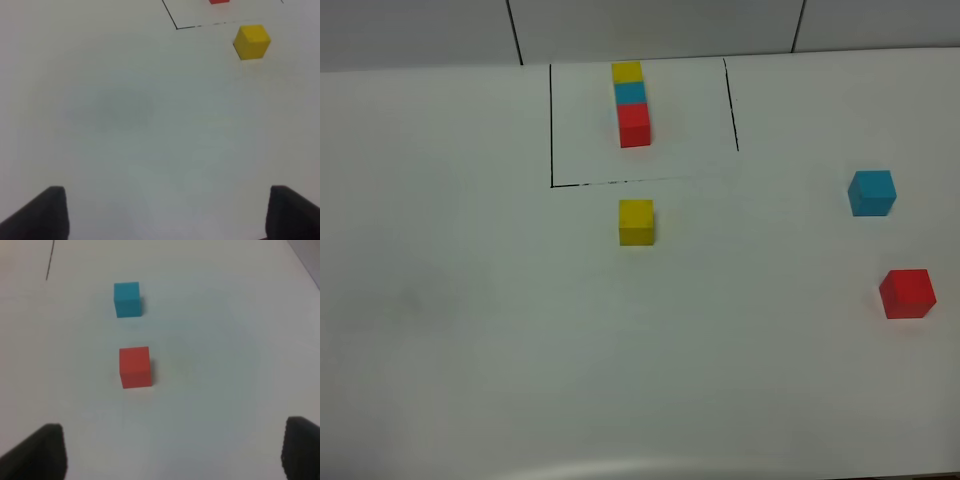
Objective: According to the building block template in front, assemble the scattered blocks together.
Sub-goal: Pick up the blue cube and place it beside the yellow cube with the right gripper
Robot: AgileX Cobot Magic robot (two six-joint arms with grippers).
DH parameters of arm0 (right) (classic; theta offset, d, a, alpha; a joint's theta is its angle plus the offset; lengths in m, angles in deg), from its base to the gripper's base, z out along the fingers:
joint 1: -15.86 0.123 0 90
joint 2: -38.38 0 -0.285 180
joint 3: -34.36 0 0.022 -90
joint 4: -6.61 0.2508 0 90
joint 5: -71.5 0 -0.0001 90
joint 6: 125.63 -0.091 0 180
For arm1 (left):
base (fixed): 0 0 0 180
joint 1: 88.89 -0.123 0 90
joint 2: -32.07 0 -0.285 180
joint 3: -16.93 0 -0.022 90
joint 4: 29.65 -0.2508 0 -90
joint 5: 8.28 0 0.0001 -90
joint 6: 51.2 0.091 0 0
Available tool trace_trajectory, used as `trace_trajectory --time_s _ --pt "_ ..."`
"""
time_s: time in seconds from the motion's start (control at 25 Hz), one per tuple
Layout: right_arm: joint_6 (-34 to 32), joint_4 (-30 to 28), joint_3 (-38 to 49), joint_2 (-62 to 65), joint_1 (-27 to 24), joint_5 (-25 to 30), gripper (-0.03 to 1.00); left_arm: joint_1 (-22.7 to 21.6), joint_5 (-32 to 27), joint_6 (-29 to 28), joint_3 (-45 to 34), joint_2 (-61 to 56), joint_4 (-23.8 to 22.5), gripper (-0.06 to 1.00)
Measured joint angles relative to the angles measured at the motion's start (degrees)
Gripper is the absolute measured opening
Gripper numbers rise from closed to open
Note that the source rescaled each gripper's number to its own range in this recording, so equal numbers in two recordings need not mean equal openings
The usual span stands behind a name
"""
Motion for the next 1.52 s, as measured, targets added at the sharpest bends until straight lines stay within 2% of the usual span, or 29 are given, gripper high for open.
trace_trajectory --time_s 0.52,1.52 --pt "0.0 0.0 0.0 0.0 0.0 0.0 0.74 -7.41 0.0 0.0 0.0 -0.02 0.0 0.83" --pt "0.0 0.0 0.0 0.0 0.0 0.0 0.74 -7.61 0.0 0.0 0.0 -0.02 0.0 0.83"
